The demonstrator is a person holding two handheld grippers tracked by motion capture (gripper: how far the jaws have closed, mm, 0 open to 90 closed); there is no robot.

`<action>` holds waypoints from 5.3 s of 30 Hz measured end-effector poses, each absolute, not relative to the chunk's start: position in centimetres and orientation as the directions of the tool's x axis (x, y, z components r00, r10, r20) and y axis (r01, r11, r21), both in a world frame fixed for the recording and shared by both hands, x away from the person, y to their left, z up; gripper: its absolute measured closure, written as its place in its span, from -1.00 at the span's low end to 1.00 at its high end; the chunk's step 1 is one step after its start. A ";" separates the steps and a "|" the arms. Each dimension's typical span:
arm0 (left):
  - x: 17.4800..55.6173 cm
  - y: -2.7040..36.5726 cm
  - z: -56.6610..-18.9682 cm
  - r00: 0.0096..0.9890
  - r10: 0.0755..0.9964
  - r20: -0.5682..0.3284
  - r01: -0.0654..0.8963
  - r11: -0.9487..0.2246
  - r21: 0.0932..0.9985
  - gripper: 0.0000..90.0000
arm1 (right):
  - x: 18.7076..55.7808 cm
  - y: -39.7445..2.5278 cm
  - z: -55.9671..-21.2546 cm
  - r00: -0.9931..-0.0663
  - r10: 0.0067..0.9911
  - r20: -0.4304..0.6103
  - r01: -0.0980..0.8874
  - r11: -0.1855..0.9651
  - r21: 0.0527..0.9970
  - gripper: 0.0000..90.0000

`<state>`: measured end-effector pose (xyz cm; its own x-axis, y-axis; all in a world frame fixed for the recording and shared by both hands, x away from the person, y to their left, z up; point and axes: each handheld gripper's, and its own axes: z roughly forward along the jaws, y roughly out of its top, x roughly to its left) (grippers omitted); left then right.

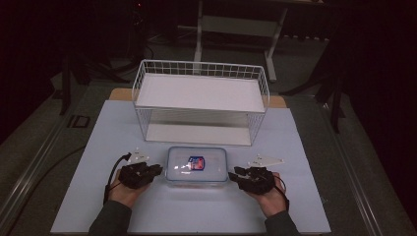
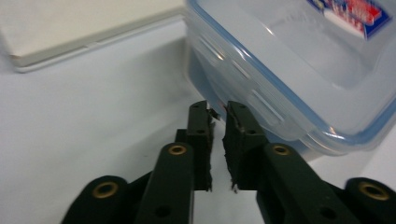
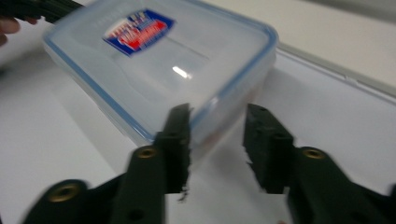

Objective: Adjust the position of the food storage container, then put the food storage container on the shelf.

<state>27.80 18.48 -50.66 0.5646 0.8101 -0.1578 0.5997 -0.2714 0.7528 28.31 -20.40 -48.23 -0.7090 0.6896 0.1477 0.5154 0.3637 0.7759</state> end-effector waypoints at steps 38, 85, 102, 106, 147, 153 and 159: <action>31.4 16.7 -51.7 0.457 0.631 -0.627 0.825 -0.039 0.563 -0.52 | 33.1 -18.0 -50.2 -0.631 0.620 0.466 0.731 0.274 0.625 -0.64; 26.4 17.3 -49.8 0.579 0.642 -0.502 0.720 -0.113 0.685 0.03 | 30.2 -21.5 -50.2 -0.592 0.517 0.618 0.771 0.140 0.621 0.14; 24.8 17.4 -49.8 0.531 0.682 -0.502 0.718 -0.048 0.695 0.04 | 29.0 -20.8 -49.9 -0.609 0.537 0.584 0.741 0.121 0.661 0.14; 24.8 17.6 -49.9 0.517 0.679 -0.521 0.720 -0.016 0.693 0.04 | 28.9 -20.7 -49.8 -0.615 0.542 0.573 0.731 0.119 0.672 0.14; 25.4 17.6 -45.9 0.575 0.693 -0.435 0.614 -0.014 0.789 0.03 | 28.9 -20.4 -46.3 -0.676 0.544 0.497 0.629 0.075 0.774 0.14; 25.9 17.2 -44.8 0.589 0.691 -0.420 0.598 -0.022 0.801 0.03 | 29.1 -20.7 -45.3 -0.683 0.547 0.484 0.612 0.066 0.788 0.14; 26.2 17.2 -44.3 0.597 0.689 -0.411 0.585 -0.025 0.810 0.03 | 29.3 -20.9 -44.5 -0.689 0.550 0.472 0.598 0.064 0.799 0.14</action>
<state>26.17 17.23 -44.31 0.5974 0.6888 -0.4107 0.5854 -0.0245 0.8104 29.33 -20.86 -44.54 -0.6889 0.5502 0.4718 0.5983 0.0643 0.7987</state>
